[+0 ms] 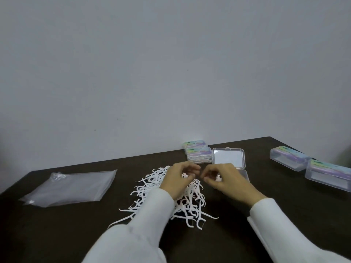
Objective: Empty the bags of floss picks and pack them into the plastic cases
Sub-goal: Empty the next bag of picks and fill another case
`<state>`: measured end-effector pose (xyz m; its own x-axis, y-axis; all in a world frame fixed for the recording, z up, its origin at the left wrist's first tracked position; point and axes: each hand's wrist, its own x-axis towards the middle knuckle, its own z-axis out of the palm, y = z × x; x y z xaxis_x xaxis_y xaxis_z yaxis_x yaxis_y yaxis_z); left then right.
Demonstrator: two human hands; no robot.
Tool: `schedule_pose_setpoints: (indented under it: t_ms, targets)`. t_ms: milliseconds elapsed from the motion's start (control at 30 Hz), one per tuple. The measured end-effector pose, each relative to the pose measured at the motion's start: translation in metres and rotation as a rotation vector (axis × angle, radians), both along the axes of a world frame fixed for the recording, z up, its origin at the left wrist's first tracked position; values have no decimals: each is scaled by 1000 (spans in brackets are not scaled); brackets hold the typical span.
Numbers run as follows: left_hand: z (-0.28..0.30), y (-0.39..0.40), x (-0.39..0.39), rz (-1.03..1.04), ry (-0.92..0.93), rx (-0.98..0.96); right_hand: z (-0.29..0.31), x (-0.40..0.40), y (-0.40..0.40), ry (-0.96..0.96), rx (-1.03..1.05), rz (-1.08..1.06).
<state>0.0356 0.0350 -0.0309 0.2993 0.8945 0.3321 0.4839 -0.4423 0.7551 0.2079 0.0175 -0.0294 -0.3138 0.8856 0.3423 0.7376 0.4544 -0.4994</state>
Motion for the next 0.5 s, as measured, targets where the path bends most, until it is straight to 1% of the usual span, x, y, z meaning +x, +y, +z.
schedule_pose_setpoints:
  t_ms: [67,167,233,300,400,500]
  targets:
    - [1,-4,-27,61,76,3,1,-16,-4,-69,-16,8]
    - [2,-8,-66,171,211,9,1,-34,-10,-182,-63,-48]
    - [1,-9,-88,231,313,-38,-1,-44,-13,-246,-71,-98]
    - [-1,-10,-104,249,409,-112,-3,-53,-14,-280,-62,-126]
    - [-8,-15,-113,246,442,-199,-6,-60,-12,-285,-54,-135]
    - [-15,-20,-110,299,393,-139,-7,-60,-11,-198,-52,-150]
